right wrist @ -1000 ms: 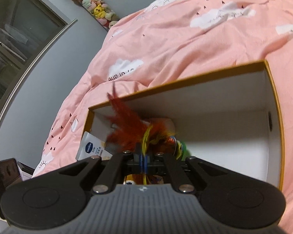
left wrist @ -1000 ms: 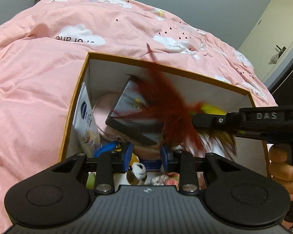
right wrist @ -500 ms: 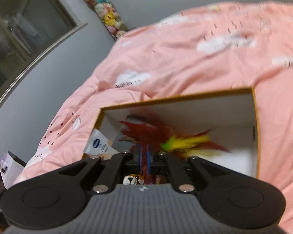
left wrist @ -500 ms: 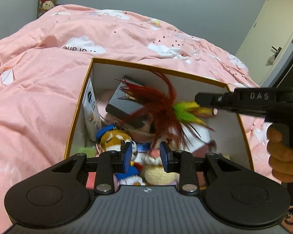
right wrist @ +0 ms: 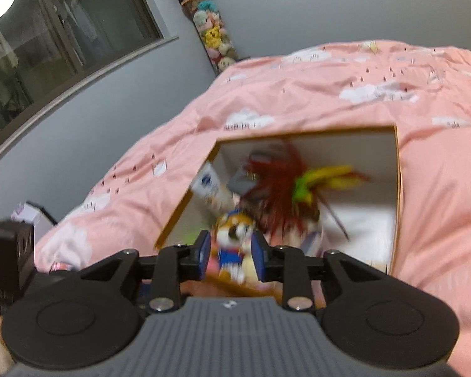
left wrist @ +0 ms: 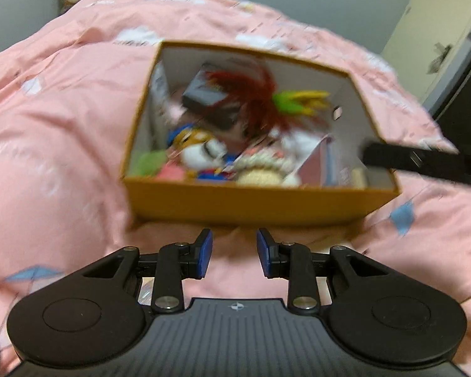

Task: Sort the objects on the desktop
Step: 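Move both grippers down to the glitter mirror and white case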

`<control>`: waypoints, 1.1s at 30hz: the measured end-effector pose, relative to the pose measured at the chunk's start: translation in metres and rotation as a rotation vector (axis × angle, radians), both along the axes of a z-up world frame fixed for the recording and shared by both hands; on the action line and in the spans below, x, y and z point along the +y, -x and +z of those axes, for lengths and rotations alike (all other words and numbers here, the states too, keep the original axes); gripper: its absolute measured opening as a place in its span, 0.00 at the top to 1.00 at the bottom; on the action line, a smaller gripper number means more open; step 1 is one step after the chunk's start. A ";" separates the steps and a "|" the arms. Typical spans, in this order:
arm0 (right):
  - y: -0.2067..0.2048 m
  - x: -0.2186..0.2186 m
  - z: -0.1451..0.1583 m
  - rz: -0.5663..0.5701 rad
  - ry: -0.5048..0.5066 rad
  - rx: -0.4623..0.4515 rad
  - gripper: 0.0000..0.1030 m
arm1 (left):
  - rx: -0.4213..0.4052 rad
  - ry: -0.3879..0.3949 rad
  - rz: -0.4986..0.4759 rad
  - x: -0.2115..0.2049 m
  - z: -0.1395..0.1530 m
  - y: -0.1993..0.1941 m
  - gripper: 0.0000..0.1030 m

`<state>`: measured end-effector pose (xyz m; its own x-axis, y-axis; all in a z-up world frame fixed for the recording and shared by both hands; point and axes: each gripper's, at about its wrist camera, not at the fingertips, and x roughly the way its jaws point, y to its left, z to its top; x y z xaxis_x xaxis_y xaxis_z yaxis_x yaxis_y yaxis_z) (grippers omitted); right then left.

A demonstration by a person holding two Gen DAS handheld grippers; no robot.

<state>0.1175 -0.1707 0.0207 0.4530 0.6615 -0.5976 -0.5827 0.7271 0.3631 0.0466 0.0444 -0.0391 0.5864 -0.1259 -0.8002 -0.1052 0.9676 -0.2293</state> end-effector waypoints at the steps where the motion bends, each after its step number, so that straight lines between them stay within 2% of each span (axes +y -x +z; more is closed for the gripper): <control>1: 0.006 -0.001 -0.004 0.001 0.015 0.015 0.66 | 0.027 -0.015 0.016 0.003 -0.002 0.002 0.66; 3: 0.016 -0.004 -0.012 -0.020 0.046 0.043 0.65 | 0.091 -0.037 0.069 0.012 -0.007 0.005 0.62; 4: 0.018 -0.007 -0.017 -0.033 0.061 0.058 0.65 | 0.121 -0.038 0.093 0.017 -0.011 0.007 0.53; 5: 0.019 -0.010 -0.023 -0.056 0.078 0.079 0.64 | 0.153 -0.037 0.117 0.023 -0.015 0.008 0.50; 7: 0.019 -0.015 -0.035 -0.112 0.129 0.128 0.59 | 0.202 -0.038 0.155 0.031 -0.024 0.011 0.49; 10: 0.018 -0.023 -0.053 -0.181 0.198 0.191 0.59 | 0.248 -0.052 0.186 0.035 -0.036 0.015 0.49; 14: 0.019 -0.033 -0.073 -0.205 0.211 0.275 0.58 | 0.307 -0.067 0.195 0.037 -0.052 0.014 0.48; 17: 0.018 -0.035 -0.084 -0.216 0.228 0.299 0.56 | 0.339 -0.087 0.201 0.037 -0.060 0.012 0.48; 21: 0.014 -0.034 -0.094 -0.190 0.223 0.334 0.51 | 0.374 -0.071 0.202 0.040 -0.070 0.011 0.47; 25: 0.012 -0.032 -0.103 -0.176 0.223 0.348 0.47 | 0.381 -0.037 0.203 0.043 -0.076 0.011 0.40; 33: 0.000 -0.046 -0.121 -0.191 0.149 0.458 0.45 | 0.402 0.038 0.200 0.050 -0.089 0.009 0.22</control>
<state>0.1176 -0.2169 -0.1005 0.2274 0.4851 -0.8444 -0.2396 0.8683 0.4344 0.0376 0.0939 -0.1279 0.2458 -0.0751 -0.9664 -0.3774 0.9109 -0.1668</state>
